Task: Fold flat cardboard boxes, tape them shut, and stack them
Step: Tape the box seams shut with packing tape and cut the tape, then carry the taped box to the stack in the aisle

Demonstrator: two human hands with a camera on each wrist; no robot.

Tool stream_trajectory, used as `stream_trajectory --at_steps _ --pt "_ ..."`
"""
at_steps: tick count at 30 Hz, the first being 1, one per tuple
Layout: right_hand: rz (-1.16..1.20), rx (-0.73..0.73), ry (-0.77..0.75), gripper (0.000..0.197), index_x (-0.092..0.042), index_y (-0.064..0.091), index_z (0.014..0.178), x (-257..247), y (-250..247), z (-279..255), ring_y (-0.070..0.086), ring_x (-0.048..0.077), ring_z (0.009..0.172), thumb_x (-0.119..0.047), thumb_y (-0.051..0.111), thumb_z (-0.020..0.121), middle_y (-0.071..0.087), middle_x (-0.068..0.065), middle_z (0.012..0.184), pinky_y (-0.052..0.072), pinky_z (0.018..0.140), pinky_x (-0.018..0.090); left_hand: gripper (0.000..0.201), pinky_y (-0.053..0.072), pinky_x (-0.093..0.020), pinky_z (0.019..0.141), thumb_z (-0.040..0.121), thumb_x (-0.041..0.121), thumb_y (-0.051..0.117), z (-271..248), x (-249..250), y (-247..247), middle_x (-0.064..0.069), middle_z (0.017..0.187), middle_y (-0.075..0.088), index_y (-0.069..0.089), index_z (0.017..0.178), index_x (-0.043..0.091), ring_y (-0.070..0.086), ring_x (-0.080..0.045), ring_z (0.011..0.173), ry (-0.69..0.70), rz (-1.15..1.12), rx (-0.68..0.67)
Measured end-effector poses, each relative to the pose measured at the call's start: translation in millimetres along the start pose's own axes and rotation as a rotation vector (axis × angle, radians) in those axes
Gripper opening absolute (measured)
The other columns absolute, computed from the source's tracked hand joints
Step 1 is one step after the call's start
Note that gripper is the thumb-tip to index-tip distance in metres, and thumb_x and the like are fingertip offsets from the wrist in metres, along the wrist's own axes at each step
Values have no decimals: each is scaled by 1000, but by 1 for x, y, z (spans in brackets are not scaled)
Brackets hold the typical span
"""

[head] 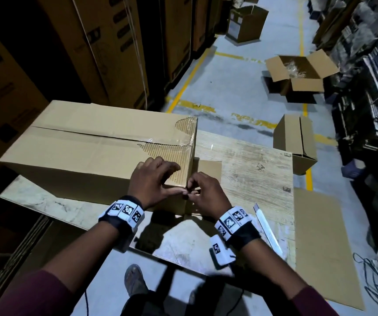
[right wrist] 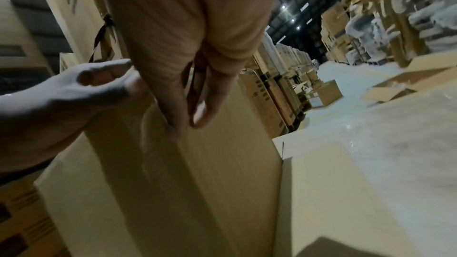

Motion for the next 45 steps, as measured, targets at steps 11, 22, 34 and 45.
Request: stream_trajectory --at_steps 11,22,34,45 --pt "153 273 254 74 -20 36 153 24 -73 138 38 16 143 -43 72 92 39 2 158 42 108 30 48 41 -35 79 83 59 69 -16 -5 -6 3 109 49 56 122 34 46 -16 96 156 -90 -43" --pt "436 102 614 52 -11 54 133 54 -21 180 59 22 110 -47 56 96 62 7 122 50 94 38 57 10 -66 117 63 73 77 5 -69 -86 3 125 58 73 98 28 51 -28 125 15 -158 408" --pt "468 67 814 47 -17 72 115 20 -39 115 69 23 103 -58 55 97 75 1 113 53 91 41 72 18 -48 121 84 43 74 150 -94 -20 -13 164 14 44 145 18 9 -33 152 161 -284 -440" --pt "-427 3 806 11 -16 71 70 3 -25 25 67 20 72 -17 76 79 69 5 69 41 56 28 74 18 -59 118 89 45 62 129 -131 9 -7 164 23 33 153 25 16 -29 152 469 -142 -275"
Point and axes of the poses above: each hand's wrist, its own z-axis towards the middle knuckle, its own y-axis out of the palm, x = y × z, the point moved 8 cm from there along z, towards the middle knuckle
